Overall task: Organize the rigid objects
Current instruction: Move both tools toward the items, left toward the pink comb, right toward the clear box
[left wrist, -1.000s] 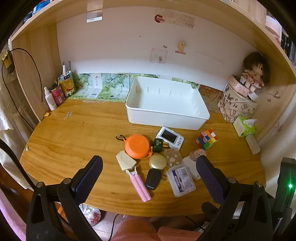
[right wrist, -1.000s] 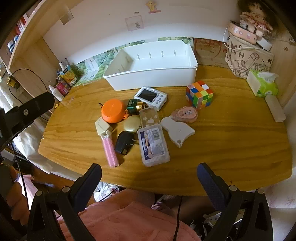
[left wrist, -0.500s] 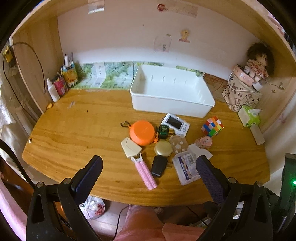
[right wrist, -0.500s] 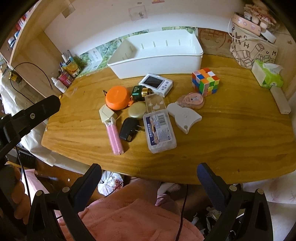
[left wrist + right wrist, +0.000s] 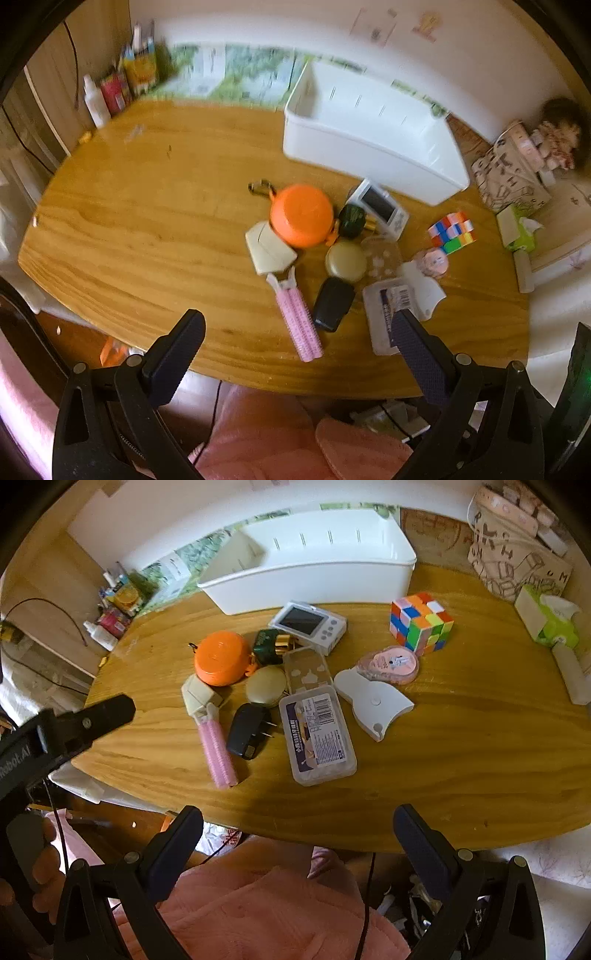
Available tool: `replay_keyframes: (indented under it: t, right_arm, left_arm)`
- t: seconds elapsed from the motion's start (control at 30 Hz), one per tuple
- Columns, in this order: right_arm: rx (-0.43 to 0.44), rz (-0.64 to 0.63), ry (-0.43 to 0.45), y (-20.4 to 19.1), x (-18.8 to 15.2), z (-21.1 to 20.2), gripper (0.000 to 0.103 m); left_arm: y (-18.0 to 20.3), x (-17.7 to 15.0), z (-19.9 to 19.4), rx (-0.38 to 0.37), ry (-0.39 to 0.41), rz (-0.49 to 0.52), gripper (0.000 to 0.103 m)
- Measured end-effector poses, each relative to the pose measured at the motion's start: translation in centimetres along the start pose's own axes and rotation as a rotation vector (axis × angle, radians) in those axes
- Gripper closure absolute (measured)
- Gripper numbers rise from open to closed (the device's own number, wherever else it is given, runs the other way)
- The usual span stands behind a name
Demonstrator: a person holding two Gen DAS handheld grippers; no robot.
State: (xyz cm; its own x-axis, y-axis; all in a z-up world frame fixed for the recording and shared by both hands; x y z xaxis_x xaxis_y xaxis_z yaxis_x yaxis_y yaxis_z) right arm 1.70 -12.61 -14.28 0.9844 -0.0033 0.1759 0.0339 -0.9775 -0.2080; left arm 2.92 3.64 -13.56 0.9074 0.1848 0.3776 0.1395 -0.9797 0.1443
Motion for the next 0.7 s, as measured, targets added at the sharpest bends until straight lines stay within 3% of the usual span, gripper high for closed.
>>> replay_keyframes:
  t: [0.33,0.53,0.7]
  right_arm:
    - [-0.013,0.071,-0.129,0.1,1.8,3.6,0.000]
    - [-0.034,0.101,-0.184,0.5,2.8,5.5,0.001]
    - [-0.038,0.116,-0.255,0.7,3.2,7.1,0.006]
  left_arm:
    - [-2.0,0.2,5.5,-0.044,-0.241,-0.112,0.003]
    - [-3.0,-0.4,8.6,-0.078,-0.401,-0.192,0.010]
    - [-3.2,-0.8,10.2,-0.098,-0.480,-0.233,0.015]
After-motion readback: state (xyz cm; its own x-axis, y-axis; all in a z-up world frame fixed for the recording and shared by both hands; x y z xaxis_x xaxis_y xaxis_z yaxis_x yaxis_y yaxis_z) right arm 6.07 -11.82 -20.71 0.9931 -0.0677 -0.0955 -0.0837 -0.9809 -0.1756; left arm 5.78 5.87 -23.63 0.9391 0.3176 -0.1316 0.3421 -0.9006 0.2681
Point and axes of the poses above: each gripper's, at about its wrist camera, not at the fingertips, and z roughly the way its jaws point, y to its right, x to its top, the point moved 7 cm from there along z, roughly the way its jaws point, and after that the axes turned 7 degrees about z, right-handed, at the moved point
